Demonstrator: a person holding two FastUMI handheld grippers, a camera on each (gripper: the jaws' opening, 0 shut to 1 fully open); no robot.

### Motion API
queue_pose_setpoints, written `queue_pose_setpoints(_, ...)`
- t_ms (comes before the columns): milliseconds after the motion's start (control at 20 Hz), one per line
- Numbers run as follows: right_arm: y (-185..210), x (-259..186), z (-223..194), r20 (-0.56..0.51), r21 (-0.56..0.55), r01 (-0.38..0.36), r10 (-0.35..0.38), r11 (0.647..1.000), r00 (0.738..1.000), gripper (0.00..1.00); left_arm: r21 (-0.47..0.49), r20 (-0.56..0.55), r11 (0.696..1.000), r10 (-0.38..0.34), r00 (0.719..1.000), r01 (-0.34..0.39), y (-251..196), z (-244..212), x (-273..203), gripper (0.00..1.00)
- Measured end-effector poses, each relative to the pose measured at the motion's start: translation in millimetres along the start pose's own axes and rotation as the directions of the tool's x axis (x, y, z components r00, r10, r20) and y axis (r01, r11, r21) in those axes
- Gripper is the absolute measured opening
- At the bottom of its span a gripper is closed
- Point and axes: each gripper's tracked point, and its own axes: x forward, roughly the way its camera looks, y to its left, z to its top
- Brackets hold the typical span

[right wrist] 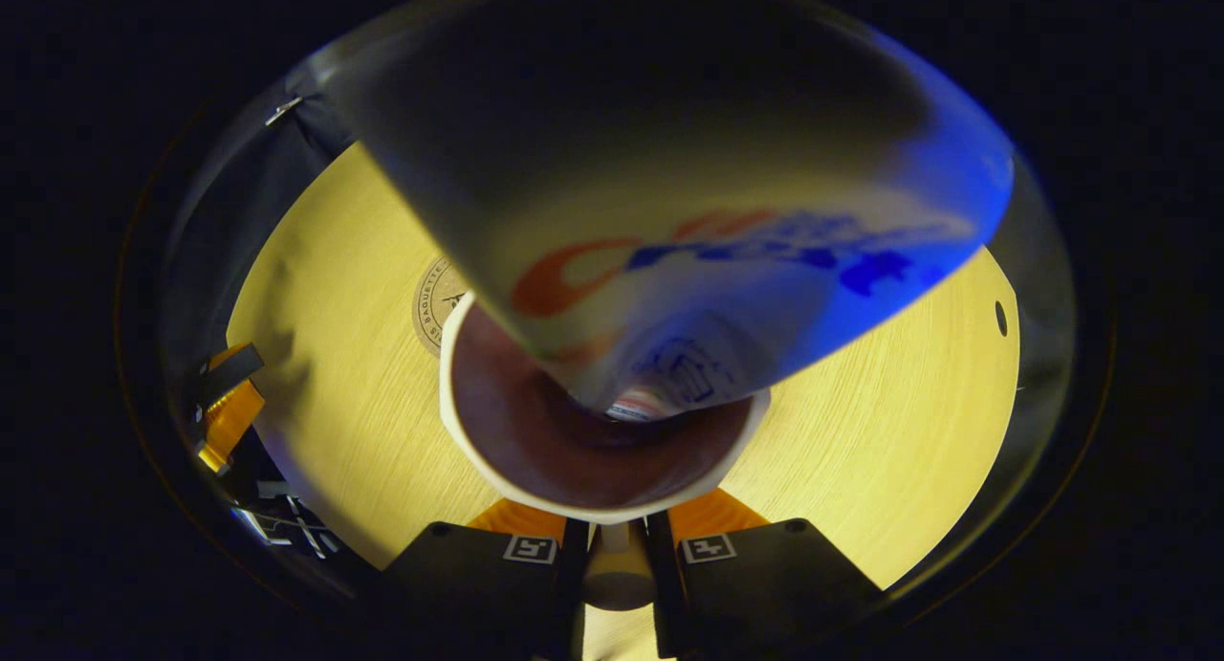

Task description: Put the toothbrush and toothpaste on the desktop into the cup, then pick up the cup and place it on the coaster on the desktop.

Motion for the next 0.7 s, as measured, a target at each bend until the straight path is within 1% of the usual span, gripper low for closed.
queue_pose_setpoints(250, -2, -5, 5, 0.039, -0.013, 0.002, -0.001, 1.0, 0.999, 0.31, 0.003, 0.002, 1.0, 0.003, 1.0, -0.003, 0, 1, 0, 0.71)
queue_pose_setpoints(500, 15, -9, 14, 0.064, -0.008, -0.028, 0.028, 1.0, 0.998, 0.3, -0.003, 0.003, 1.0, 0.012, 1.0, -0.012, 1, 0, -3, 0.71)
queue_pose_setpoints(700, 32, -6, 23, 0.06, -0.043, -0.045, 0.047, 0.998, 0.997, 0.3, -0.003, 0.01, 1.0, 0.018, 1.0, -0.018, 4, 1, -8, 0.71)
